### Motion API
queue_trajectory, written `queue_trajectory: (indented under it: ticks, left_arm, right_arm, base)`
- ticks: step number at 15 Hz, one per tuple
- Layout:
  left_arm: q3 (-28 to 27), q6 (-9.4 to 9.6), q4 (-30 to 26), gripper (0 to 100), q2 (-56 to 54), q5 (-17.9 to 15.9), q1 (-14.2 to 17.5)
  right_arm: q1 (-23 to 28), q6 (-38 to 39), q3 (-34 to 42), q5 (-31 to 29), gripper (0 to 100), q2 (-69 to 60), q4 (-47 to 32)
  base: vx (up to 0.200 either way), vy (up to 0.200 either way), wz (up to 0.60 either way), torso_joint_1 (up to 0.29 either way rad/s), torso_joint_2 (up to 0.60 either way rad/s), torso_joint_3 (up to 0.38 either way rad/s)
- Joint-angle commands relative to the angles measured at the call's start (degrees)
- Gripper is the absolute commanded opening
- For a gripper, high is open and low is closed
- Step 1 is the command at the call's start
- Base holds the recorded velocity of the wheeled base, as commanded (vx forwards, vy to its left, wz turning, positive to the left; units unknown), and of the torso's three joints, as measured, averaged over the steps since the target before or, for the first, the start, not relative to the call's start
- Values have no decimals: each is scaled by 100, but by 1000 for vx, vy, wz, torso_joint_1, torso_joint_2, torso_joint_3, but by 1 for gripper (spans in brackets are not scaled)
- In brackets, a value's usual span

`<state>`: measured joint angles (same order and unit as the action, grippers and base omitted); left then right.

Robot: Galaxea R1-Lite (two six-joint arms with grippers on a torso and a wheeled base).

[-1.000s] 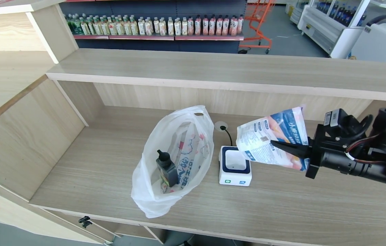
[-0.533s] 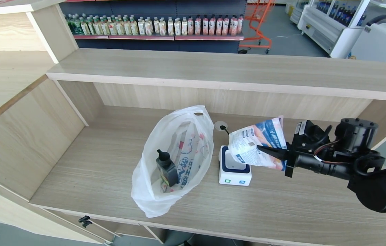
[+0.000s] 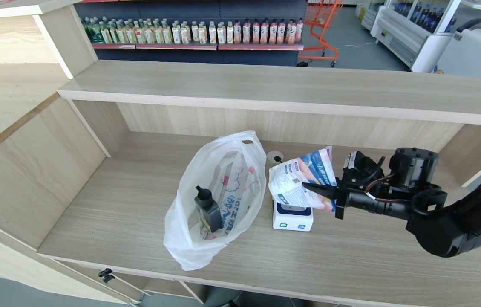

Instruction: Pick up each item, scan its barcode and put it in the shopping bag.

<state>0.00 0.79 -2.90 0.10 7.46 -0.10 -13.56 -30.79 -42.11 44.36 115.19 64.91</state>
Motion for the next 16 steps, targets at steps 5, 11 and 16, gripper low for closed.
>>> queue_trajectory:
  ticks: [5,11,16]
  left_arm:
    - [0,0,0,100,-1,1,1]
    - [0,0,0,100,-1,1,1]
    - [0,0,0,100,-1,1,1]
  right_arm:
    - [37,12,-34,-59,0,-58,-14]
    - [-640,3369,-975,-1474,0,-1491,-2044]
    - [-1615,4916,-2346,-2380,0,-489,-3064]
  base:
    - [0,0,0,0,0,0]
    - [0,0,0,0,0,0]
    - [0,0,0,0,0,0]
